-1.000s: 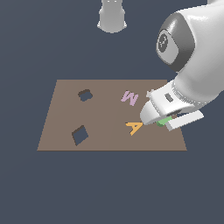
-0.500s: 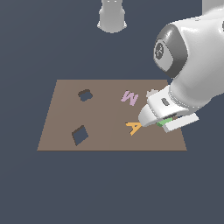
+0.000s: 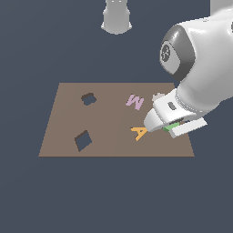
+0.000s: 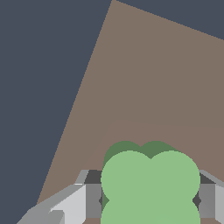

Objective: Insert a designated object into the corresponding slot on a board.

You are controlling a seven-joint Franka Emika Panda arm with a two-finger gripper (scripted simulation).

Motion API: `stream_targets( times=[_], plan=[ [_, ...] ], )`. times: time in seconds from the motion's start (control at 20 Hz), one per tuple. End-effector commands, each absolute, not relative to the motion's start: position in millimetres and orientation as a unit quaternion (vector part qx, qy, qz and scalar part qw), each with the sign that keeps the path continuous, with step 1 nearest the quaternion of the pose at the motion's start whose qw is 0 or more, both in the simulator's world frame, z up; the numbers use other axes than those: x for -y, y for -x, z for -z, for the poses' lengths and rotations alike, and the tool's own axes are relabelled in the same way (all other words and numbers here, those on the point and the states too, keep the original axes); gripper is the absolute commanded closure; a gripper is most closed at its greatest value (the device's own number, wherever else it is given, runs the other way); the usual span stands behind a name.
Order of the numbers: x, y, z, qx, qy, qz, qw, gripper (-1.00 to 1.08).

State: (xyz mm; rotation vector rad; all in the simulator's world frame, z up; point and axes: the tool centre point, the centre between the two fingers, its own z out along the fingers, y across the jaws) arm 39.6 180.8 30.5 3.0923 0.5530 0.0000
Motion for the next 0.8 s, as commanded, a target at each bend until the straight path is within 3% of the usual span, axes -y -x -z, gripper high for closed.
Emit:
stream_targets(
  times=[0.0, 0.35, 0.75],
  plan=[
    [-180, -40, -31, -0.174, -0.985, 0.0, 0.0, 1.08],
    [-156, -48, -31, -0.123, -0.992, 0.0, 0.0, 1.08],
    [-92, -56, -33, 0.011, -1.0, 0.0, 0.0, 1.08]
  ],
)
